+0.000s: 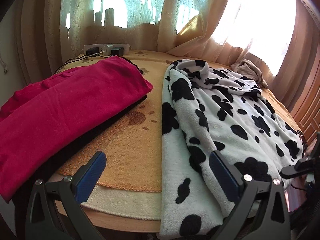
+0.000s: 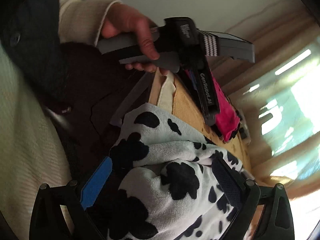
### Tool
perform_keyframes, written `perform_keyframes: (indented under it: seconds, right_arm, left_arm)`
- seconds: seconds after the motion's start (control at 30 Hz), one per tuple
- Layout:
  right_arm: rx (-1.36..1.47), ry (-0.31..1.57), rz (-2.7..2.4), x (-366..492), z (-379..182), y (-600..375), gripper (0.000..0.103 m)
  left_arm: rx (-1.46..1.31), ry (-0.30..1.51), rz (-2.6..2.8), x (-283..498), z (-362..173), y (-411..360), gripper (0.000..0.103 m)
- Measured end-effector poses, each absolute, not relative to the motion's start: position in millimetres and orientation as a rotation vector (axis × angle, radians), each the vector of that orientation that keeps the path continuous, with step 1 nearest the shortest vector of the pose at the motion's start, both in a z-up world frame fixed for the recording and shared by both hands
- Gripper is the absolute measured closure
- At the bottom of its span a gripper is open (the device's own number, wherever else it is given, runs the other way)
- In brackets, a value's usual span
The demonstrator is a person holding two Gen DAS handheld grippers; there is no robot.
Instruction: Fold clothes
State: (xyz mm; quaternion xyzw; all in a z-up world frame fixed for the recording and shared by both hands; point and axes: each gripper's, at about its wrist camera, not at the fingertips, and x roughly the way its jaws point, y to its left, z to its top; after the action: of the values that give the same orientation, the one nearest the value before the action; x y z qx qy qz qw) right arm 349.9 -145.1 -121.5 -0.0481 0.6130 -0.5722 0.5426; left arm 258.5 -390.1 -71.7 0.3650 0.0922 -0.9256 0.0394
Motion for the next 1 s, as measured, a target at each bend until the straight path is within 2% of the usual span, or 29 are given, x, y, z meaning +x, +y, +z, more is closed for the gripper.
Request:
perform_keyframes:
  seconds: [0.1, 0.27, 0.5, 0.63, 0.73, 0.87, 0.93, 0.97, 1.0]
  right_arm:
    - [-0.303, 1.692, -1.24, 358, -151, -147, 0.001]
    - [-0.427, 1.867, -1.116, 366, -185, -153, 0.001]
    - [-0.503, 1.958, -1.061, 361, -218, -165, 0.001]
    - [-0.506, 1.943, -1.055, 361, -226, -172, 0.001]
    - [-0.613, 2.009, -1.039, 363, -242, -175, 0.001]
    - [-0.561, 2.005, -1.065, 365, -245, -188, 0.002]
    - [-0.5, 1.983, -1.086, 367, -242, -195, 0.018]
    - [-0.464, 1.97, -1.094, 367, -239, -198, 0.037]
    - [-0.443, 1.953, -1.112, 368, -236, -202, 0.045]
  left_arm:
    - [1.085, 0.317, -2.848, 269, -68, -390, 0.0]
    - [1.006, 0.37, -2.841, 288, -59, -399, 0.0]
    - [0.967, 0.432, -2.815, 301, -56, -417, 0.0]
    - [0.981, 0.426, -2.811, 302, -59, -417, 0.0]
    - [0.981, 0.435, -2.807, 303, -60, -419, 0.0]
    - [0.966, 0.447, -2.799, 307, -58, -424, 0.0]
    - [0.956, 0.45, -2.791, 309, -56, -428, 0.0]
    - [0.951, 0.454, -2.785, 310, -56, -430, 0.0]
    - [0.946, 0.46, -2.78, 311, -56, -432, 0.0]
